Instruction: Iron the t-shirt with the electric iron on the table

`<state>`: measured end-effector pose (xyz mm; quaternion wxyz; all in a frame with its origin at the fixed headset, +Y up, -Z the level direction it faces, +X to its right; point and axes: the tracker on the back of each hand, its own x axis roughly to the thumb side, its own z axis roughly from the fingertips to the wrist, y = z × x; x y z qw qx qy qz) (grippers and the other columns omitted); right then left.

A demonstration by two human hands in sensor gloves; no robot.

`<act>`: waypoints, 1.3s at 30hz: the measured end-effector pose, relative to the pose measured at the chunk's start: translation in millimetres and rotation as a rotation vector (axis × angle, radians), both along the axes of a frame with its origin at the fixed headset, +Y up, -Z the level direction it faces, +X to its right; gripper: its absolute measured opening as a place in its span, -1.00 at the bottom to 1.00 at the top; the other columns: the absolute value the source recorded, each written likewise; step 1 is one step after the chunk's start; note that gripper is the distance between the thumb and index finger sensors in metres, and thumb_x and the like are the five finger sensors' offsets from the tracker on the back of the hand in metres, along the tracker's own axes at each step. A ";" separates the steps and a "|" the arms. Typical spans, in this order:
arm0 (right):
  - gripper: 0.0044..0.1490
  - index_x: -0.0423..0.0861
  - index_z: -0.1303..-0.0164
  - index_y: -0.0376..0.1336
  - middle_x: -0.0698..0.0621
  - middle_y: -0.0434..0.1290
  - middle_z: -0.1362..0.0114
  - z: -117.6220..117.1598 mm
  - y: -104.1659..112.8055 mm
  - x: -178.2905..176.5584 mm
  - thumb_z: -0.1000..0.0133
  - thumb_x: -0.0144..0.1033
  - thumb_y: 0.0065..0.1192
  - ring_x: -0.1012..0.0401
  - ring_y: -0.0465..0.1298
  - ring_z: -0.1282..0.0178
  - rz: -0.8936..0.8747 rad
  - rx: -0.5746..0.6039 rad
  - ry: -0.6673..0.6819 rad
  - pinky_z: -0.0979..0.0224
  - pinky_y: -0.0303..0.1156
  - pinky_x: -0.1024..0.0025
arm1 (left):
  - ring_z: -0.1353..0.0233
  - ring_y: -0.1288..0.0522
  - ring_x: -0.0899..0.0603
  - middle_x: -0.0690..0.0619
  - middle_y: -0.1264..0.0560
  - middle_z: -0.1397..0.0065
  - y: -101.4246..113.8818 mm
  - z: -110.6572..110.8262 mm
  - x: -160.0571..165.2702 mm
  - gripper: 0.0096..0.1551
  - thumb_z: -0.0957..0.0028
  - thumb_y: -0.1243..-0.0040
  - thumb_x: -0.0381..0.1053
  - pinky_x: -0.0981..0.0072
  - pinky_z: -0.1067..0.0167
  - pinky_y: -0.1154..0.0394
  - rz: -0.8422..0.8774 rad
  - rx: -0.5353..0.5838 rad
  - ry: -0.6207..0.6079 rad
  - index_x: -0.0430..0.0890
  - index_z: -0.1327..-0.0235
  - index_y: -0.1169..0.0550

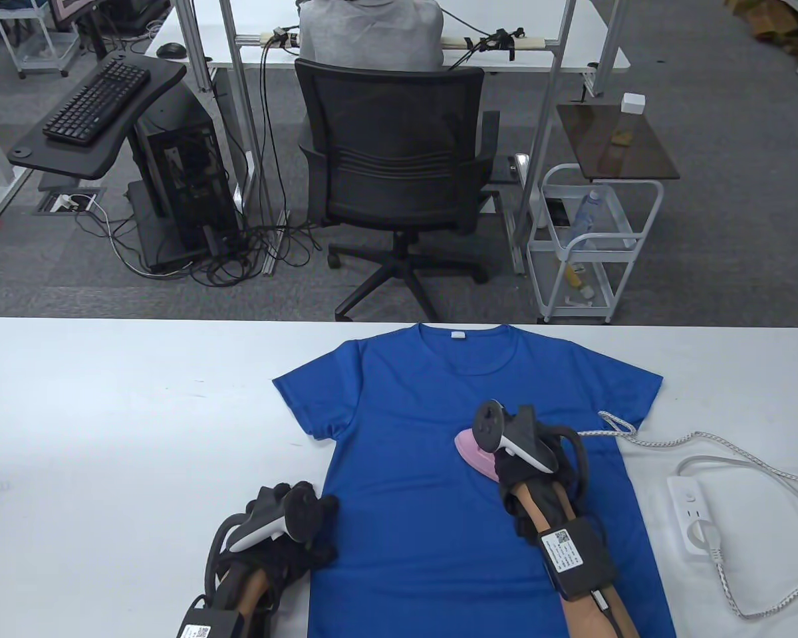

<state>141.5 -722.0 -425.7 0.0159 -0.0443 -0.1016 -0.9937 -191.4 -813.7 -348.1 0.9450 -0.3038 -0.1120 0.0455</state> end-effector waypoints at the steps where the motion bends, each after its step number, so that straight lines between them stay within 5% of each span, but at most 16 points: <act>1: -0.13 -0.03 -0.61 0.00 -0.18 0.34 -0.53 2.9 0.9 -0.8 0.00 -0.27 0.02 -0.19 0.43 -0.42 -0.004 -0.013 0.024 -0.44 0.30 -0.18 | -0.64 0.40 -0.27 0.06 0.38 -0.66 0.0 0.0 0.0 -0.08 0.03 0.13 0.38 -0.36 -0.44 0.28 0.001 -0.001 0.001 0.34 -0.53 0.20; 12: -0.14 0.06 -0.58 0.07 -0.18 0.38 -0.50 13.2 2.9 -5.5 0.04 -0.28 0.06 -0.18 0.45 -0.41 -0.044 -0.002 0.059 -0.44 0.31 -0.19 | -0.64 0.39 -0.28 0.06 0.38 -0.66 1.0 -0.1 0.7 -0.08 0.03 0.14 0.38 -0.36 -0.45 0.26 -0.017 -0.003 -0.002 0.33 -0.53 0.20; 21: -0.15 0.08 -0.57 0.08 -0.15 0.43 -0.46 -17.3 -4.7 -32.7 0.05 -0.25 0.03 -0.16 0.49 -0.37 -0.013 0.139 -0.085 -0.42 0.34 -0.17 | -0.64 0.39 -0.28 0.06 0.37 -0.66 1.3 -0.2 1.0 -0.08 0.02 0.13 0.37 -0.36 -0.45 0.25 -0.018 -0.005 -0.002 0.33 -0.53 0.20; 27: -0.15 0.08 -0.58 0.07 -0.14 0.42 -0.47 -24.4 -4.2 -36.9 0.04 -0.24 0.03 -0.16 0.47 -0.38 -0.028 0.114 -0.120 -0.43 0.32 -0.17 | -0.64 0.39 -0.27 0.06 0.37 -0.66 1.3 -0.1 1.2 -0.08 0.02 0.14 0.37 -0.36 -0.45 0.25 -0.016 -0.004 -0.001 0.33 -0.53 0.20; 39: -0.16 0.10 -0.58 0.03 -0.14 0.37 -0.52 -6.0 0.9 -37.4 0.01 -0.25 0.05 -0.17 0.43 -0.43 -0.063 0.015 0.052 -0.46 0.27 -0.20 | -0.64 0.39 -0.27 0.06 0.38 -0.66 1.2 -0.6 0.9 -0.08 0.03 0.13 0.38 -0.35 -0.45 0.26 -0.012 -0.008 -0.001 0.34 -0.53 0.20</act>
